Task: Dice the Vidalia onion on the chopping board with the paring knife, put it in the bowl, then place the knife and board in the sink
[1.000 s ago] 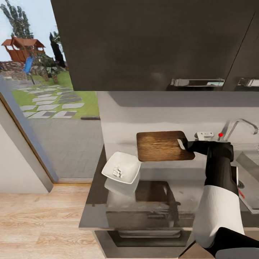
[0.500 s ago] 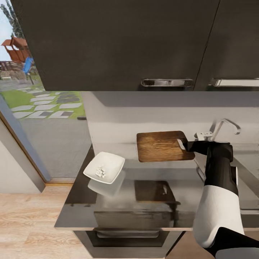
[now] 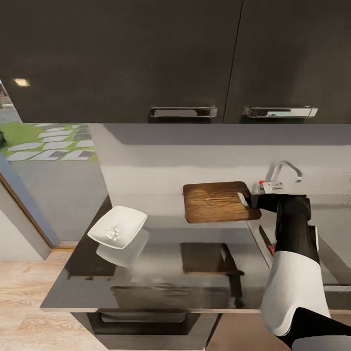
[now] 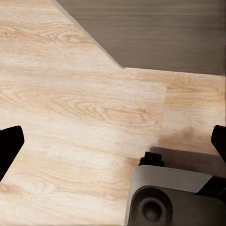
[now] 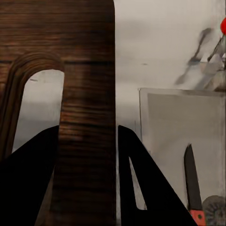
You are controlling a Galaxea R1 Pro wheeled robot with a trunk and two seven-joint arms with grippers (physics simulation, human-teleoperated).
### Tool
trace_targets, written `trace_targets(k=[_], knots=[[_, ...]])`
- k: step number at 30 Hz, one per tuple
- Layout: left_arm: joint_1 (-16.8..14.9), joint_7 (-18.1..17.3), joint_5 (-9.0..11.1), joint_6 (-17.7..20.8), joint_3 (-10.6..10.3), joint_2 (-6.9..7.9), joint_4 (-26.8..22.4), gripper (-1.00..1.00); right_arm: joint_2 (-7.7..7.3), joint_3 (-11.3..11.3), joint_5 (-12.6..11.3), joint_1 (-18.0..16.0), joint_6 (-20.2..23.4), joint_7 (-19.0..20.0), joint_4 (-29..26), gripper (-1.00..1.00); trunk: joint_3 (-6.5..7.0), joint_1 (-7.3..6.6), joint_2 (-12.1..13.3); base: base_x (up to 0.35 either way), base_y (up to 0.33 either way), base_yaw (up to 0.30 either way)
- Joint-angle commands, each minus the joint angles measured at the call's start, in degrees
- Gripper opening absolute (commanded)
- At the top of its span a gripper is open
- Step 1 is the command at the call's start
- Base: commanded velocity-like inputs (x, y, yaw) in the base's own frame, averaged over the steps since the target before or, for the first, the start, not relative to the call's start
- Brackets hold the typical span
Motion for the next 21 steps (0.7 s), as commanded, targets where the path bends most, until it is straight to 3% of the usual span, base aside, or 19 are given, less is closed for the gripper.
trace_targets(k=[1,7,15,21], knots=[[-0.1,0.1,0.4,-0.4,-0.5,-0.05,0.3,1.0,0.04,-0.1,0.3,-0.1,0.1,0.2,0.0,-1.0,-0.12,0.04,-0.1,0.0,-0.319,0.0],[-0.1,0.1,0.5,-0.4,-0.5,-0.03,0.3,1.0,0.06,-0.1,0.2,-0.1,0.2,-4.6,0.6,-1.0,-0.12,0.04,-0.1,0.0,-0.319,0.0],[-0.1,0.1,0.5,-0.4,-0.5,-0.02,0.3,1.0,0.27,-0.1,0.1,-0.1,0.3,-7.3,2.3,-1.0,-0.12,0.04,-0.1,-0.052,-0.314,0.0],[-0.1,0.1,0.5,-0.4,-0.5,-0.01,0.3,1.0,0.63,-0.2,-0.1,-0.1,0.2,-14.3,6.2,-1.0,-0.12,0.04,-0.1,-0.086,-0.19,0.0]])
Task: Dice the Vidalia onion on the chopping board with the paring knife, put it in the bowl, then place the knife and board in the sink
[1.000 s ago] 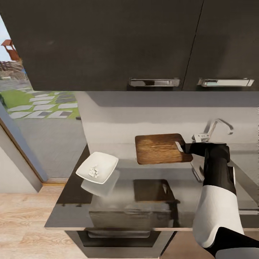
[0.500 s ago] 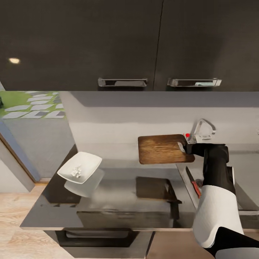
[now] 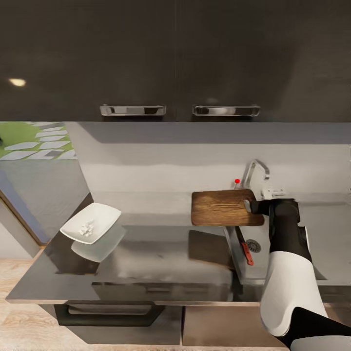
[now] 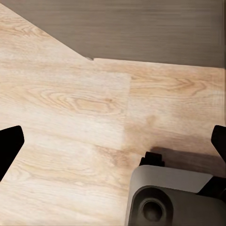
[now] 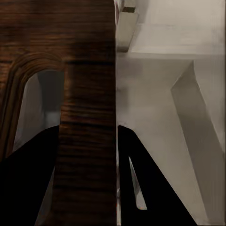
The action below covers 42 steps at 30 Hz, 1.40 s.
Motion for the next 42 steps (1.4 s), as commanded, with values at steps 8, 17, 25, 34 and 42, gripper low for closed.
trace_targets(k=[8,17,25,34,42], knots=[[-0.1,0.0,0.5,-0.4,-0.5,-0.05,0.3,1.0,0.09,-0.2,-9.5,-0.1,0.0,-11.6,2.4,-1.0,-0.11,0.03,-0.1,-0.005,-0.014,0.0],[-0.1,0.0,0.5,-0.4,-0.5,-0.11,0.3,1.0,0.23,-0.1,-21.5,-0.1,-0.7,-24.5,3.7,-1.0,-0.11,0.03,-0.1,-0.006,0.0,0.0],[-0.1,0.0,0.5,-0.4,-0.5,-0.14,0.3,1.0,0.26,-0.1,-25.1,-0.1,-5.9,-33.0,8.9,-1.0,-0.11,0.03,-0.1,-0.221,-0.044,0.0],[-0.1,0.0,0.5,-0.4,-0.5,-0.14,0.3,1.0,0.35,0.0,-45.9,-0.1,-19.3,-57.9,16.7,-1.0,-0.11,0.03,-0.1,-0.23,-0.079,0.0],[-0.1,0.0,0.5,-0.4,-0.5,-0.14,0.3,1.0,3.37,0.0,-51.9,-0.1,-36.6,-72.0,27.7,-1.0,-0.11,0.03,-0.1,-0.007,-0.003,0.0]])
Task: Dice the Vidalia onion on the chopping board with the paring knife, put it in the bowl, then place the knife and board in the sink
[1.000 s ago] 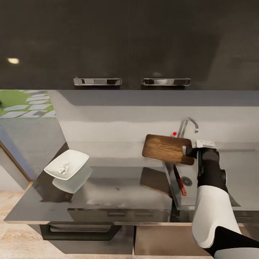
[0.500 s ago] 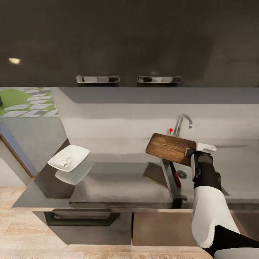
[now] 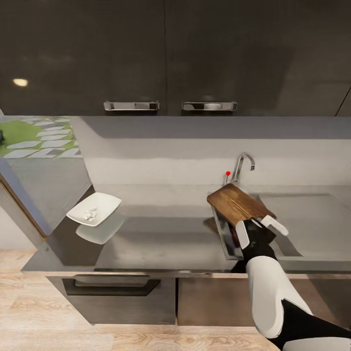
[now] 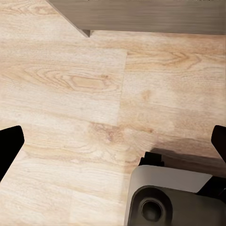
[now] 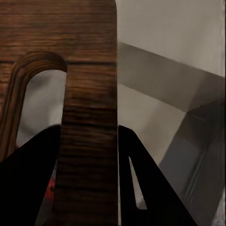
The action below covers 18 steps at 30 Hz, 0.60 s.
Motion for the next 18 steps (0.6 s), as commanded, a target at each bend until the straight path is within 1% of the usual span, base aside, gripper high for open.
trace_targets(k=[1,2,4,6,10,13,18], knots=[[-0.1,0.0,0.5,-0.4,-0.5,-0.05,0.2,1.0,0.5,-0.1,0.0,-0.1,-0.7,-1.6,0.0,-1.0,-0.12,0.04,-0.1,0.0,0.0,0.0],[-0.1,0.0,0.5,-0.4,-0.5,-0.05,0.2,1.0,0.83,-0.1,-0.1,-0.1,-1.7,-3.0,0.1,-1.0,-0.12,0.04,-0.1,0.0,0.0,0.0],[-0.1,0.0,0.5,-0.4,-0.5,-0.05,0.2,1.0,0.96,-0.1,-0.7,-0.1,-3.3,-5.2,0.1,-1.0,-0.12,0.04,-0.1,0.0,0.0,0.0],[-0.1,0.0,0.5,-0.4,-0.5,-0.05,0.2,1.0,0.96,-0.1,-3.4,-0.1,-4.3,-6.6,0.0,-1.0,-0.12,0.04,-0.1,0.0,0.0,0.0],[-0.1,0.0,0.5,-0.3,-0.5,-0.05,0.2,1.0,0.96,-0.2,-8.5,-0.1,-5.6,-7.3,-0.3,-1.0,-0.12,0.04,-0.1,0.0,0.0,0.0],[-0.1,0.0,0.5,-0.3,-0.5,-0.05,0.2,1.0,0.96,-0.2,-9.4,-0.1,-7.0,-7.9,-0.4,-1.0,-0.12,0.04,-0.1,0.0,0.0,0.0],[-0.1,0.0,0.5,-0.3,-0.5,-0.05,0.2,1.0,0.96,-0.1,-9.7,-0.2,-7.6,-12.5,-0.6,-1.0,-0.12,0.04,-0.1,0.0,0.0,0.0]])
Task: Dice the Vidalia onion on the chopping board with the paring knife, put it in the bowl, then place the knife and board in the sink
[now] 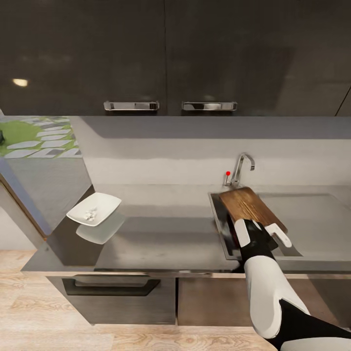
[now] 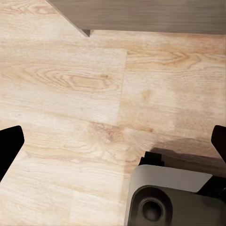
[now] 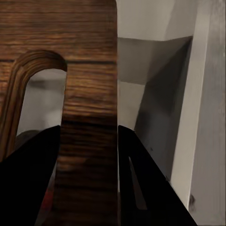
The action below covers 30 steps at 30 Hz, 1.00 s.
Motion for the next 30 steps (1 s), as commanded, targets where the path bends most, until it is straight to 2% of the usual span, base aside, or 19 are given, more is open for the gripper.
trace_targets(k=[1,5,12,30], knots=[[-0.1,0.0,0.5,-0.4,-0.5,-0.05,0.3,1.0,0.05,0.0,-0.2,-0.2,0.1,-1.2,-0.1,-1.0,-0.12,0.04,-0.1,0.0,0.0,0.0],[-0.1,0.0,0.5,-0.4,-0.5,-0.05,0.3,1.0,0.05,0.2,-0.1,-0.5,0.0,-5.9,-0.2,-1.0,-0.12,0.04,-0.1,0.0,0.0,0.0],[-0.1,0.0,0.5,-0.4,-0.5,-0.05,0.2,1.0,0.05,0.8,0.1,-0.7,-0.1,-10.1,-0.2,-1.0,-0.12,0.04,-0.1,0.006,0.0,0.0],[-0.1,0.0,0.5,-0.4,-0.5,-0.05,0.2,1.0,0.05,1.0,-0.2,-0.7,-1.3,-10.7,-0.2,-1.0,-0.34,0.04,-0.1,0.182,0.0,0.0]])
